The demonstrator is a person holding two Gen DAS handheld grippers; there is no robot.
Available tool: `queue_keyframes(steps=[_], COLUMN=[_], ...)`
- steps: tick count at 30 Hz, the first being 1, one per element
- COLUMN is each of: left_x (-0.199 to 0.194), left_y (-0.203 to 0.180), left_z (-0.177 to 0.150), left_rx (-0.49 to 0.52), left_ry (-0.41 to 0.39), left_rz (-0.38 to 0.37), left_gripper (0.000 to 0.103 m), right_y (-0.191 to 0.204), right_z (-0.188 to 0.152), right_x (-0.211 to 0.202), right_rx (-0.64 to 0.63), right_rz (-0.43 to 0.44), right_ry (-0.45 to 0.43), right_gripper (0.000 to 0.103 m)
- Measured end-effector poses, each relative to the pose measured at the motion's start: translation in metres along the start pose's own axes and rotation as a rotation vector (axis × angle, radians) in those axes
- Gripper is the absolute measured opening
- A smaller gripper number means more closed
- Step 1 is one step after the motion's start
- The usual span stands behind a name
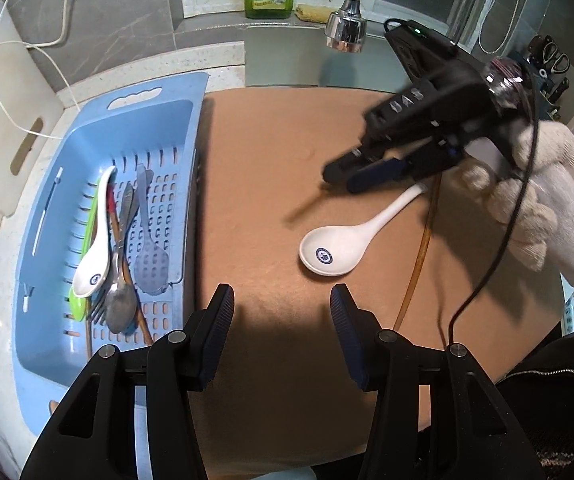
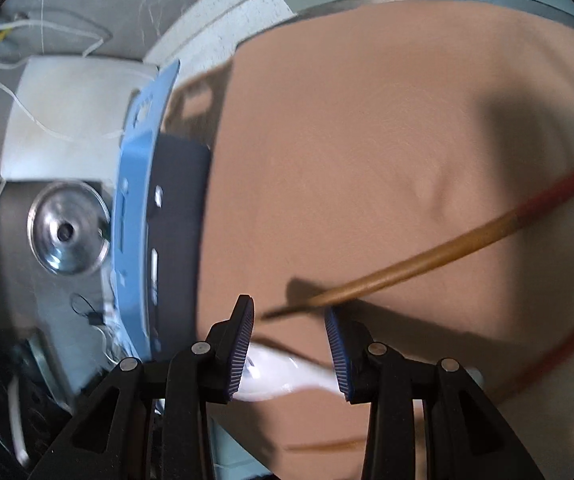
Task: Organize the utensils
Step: 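Lower the left tool onto the white ceramic spoon bowl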
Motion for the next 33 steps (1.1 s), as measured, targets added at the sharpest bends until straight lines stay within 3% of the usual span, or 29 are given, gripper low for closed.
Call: queue_keyframes(steps=[8,13,16,23,33], left_x=[0.005,0.011,0.018,0.041,0.064], left_y=[-0.003,-0.013,-0.018,-0.03,-0.029], left_z=[0.002,0.002,0.002,0.004,0.019], left_rx=[0.037,0.139,0.195,0.372,0.412], left_ry=[0.02,0.065,0.114,0.209,0.271], left_rz=[-0.011,-0.031,-0.058,-0.015,-0.054], left_gripper=[0.049,0.05,0.055,0.055,0.055], right_y=[0.011,0.001,-0.007,-0.019,-0.027], right_z=[-0.013,-0.043,-0.057,-0.063,-0.058], right_x=[-0.036,-0.063,-0.063,-0.053,-0.041], right_rx=[-0.07,-0.025,0.025,0.112,0.207], right_rz=[-0.002,0.009,0.014,0.01,-0.023], right_ry=[-0.079,-0.126,-0.126,-0.142,-0.156], right_gripper=[0.034,0.034,0.034,0.034,0.034])
Point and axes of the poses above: each gripper's, at about its wrist camera, not at the fingertips, and x roughly the way its jaws point, y to its left, z to its top, the point moved 4 cm from there along x, roughly the way its jaws point, and after that the axes turned 13 degrees about -x, right-handed, at the moved point
